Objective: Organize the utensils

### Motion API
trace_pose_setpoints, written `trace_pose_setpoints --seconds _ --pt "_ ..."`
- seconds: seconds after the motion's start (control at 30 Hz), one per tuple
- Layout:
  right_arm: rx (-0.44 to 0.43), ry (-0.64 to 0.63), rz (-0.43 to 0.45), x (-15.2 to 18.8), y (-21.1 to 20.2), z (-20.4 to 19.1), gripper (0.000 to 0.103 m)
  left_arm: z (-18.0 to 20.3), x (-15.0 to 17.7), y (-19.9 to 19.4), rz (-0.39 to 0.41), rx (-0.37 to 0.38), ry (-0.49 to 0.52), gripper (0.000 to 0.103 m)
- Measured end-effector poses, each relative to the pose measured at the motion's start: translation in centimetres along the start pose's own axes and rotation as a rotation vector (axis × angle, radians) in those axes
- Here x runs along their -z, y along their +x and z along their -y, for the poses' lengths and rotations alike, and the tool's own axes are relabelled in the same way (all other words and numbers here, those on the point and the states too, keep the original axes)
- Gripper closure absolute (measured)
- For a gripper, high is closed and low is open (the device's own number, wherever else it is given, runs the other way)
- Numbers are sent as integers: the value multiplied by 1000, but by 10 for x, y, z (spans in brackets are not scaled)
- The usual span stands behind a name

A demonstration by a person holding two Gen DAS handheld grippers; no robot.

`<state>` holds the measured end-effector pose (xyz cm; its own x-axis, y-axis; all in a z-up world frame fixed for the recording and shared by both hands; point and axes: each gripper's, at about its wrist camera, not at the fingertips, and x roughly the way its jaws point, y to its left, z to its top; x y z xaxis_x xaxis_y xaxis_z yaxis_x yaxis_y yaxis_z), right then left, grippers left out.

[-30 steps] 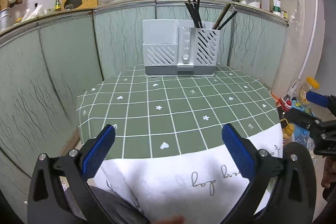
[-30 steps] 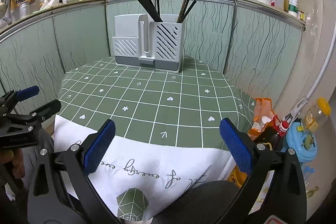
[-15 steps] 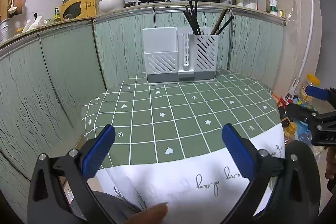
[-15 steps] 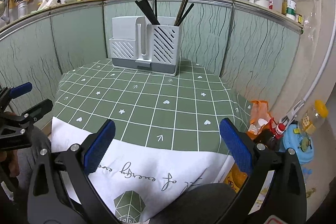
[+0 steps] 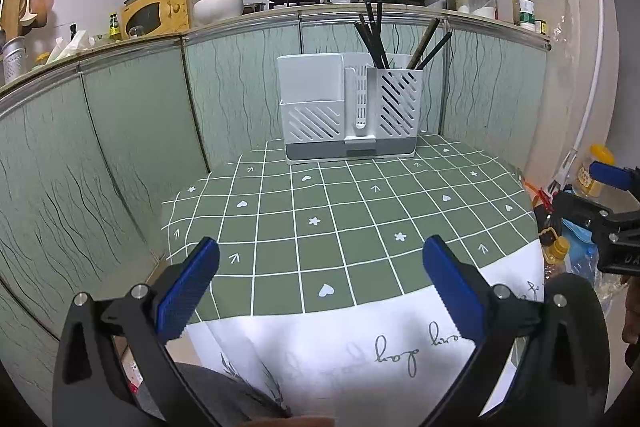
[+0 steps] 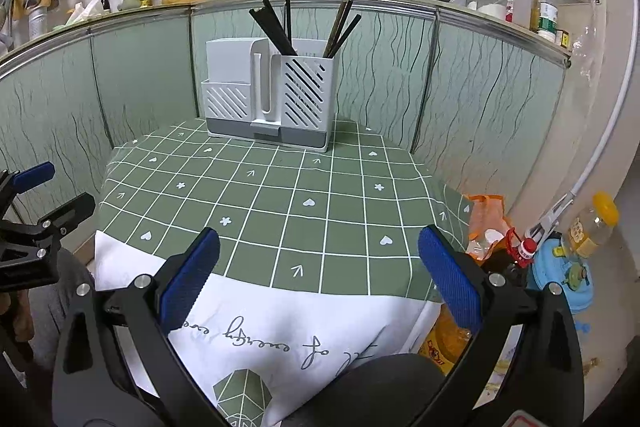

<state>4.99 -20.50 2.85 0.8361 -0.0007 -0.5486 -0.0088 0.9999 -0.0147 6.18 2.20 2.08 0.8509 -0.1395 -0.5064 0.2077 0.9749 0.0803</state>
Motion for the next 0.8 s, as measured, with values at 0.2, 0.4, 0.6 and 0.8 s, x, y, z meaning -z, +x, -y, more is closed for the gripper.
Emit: trace_pose_setpoints --seconds 0.2,0.4,0.6,0.8 --pt "9 -1 6 -2 -2 1 8 -1 -1 0 -8 18 -7 4" --pt "15 1 12 -4 -5 2 8 -2 -2 -1 -7 23 -6 4" --pt "15 -4 21 -7 -7 1 8 -2 -2 -2 -6 25 -6 4" --pt "26 -1 21 -7 -8 2 8 -1 -3 -3 -8 31 -3 4"
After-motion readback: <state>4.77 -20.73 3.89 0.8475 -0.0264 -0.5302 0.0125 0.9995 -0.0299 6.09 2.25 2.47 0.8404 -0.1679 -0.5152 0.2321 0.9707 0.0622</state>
